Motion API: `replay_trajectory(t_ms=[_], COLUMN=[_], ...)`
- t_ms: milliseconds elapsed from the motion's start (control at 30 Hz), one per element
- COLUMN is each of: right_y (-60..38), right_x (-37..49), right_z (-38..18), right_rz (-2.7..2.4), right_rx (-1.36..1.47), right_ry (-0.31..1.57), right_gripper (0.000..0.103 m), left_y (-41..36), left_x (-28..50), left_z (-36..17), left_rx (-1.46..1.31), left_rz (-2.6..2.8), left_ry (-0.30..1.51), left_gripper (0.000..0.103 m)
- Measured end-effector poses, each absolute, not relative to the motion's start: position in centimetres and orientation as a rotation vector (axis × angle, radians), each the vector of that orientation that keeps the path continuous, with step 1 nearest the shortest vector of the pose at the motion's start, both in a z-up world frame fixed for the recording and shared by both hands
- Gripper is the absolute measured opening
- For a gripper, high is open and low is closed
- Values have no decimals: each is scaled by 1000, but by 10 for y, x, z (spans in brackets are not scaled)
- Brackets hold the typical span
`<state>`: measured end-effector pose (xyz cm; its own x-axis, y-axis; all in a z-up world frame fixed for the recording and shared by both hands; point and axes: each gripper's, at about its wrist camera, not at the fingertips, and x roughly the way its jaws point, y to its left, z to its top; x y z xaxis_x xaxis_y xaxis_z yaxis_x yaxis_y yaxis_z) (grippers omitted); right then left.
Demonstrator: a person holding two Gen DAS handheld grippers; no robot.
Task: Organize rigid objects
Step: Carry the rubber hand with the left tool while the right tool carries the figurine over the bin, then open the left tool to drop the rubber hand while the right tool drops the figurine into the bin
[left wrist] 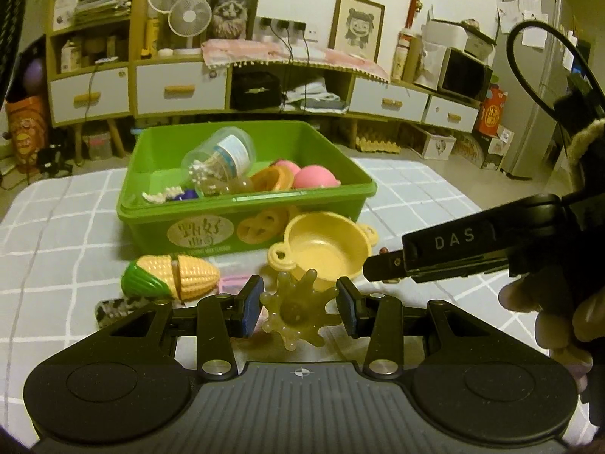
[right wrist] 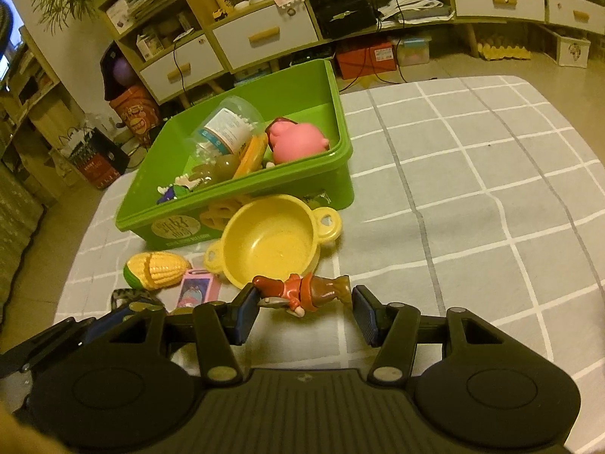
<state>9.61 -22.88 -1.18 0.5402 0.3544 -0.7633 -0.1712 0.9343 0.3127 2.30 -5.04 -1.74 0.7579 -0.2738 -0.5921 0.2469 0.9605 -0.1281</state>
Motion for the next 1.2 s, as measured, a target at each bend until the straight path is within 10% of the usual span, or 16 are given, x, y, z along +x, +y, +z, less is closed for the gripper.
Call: replay_trajectory(t_ms=[1200], right_y=[-196], right_x=[192], right_z=[17], right_rz=[318], right_rx=[385], right_ry=[939], right_gripper=[28], left_y=[34], left_x=[159], left_z=[3], left_rx=[-303], left_rz=[-135], left_ry=[702], left_gripper=[47])
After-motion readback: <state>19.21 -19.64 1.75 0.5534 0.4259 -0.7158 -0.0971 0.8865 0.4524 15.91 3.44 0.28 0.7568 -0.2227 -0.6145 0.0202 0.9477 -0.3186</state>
